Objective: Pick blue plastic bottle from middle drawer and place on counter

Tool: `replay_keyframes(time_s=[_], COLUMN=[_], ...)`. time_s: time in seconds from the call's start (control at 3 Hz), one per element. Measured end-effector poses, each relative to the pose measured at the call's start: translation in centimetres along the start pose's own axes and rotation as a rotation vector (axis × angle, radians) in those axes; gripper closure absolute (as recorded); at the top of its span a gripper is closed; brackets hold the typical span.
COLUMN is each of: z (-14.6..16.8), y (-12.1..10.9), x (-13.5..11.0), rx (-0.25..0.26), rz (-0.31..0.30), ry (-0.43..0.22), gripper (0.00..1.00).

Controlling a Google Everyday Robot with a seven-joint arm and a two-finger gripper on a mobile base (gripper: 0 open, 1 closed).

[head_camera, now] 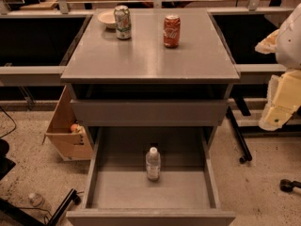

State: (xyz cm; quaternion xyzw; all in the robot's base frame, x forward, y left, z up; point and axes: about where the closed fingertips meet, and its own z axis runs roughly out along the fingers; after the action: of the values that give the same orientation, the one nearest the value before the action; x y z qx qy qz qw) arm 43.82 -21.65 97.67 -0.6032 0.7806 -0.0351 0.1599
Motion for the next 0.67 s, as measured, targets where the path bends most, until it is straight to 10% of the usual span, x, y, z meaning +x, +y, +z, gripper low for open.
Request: replay_keyframes(time_s=[0.67], z=[0.09], y=[0.31], x=[-0.37], rx=[-0.003], rz=[0.017], ry=[-0.030], gripper=[0.00])
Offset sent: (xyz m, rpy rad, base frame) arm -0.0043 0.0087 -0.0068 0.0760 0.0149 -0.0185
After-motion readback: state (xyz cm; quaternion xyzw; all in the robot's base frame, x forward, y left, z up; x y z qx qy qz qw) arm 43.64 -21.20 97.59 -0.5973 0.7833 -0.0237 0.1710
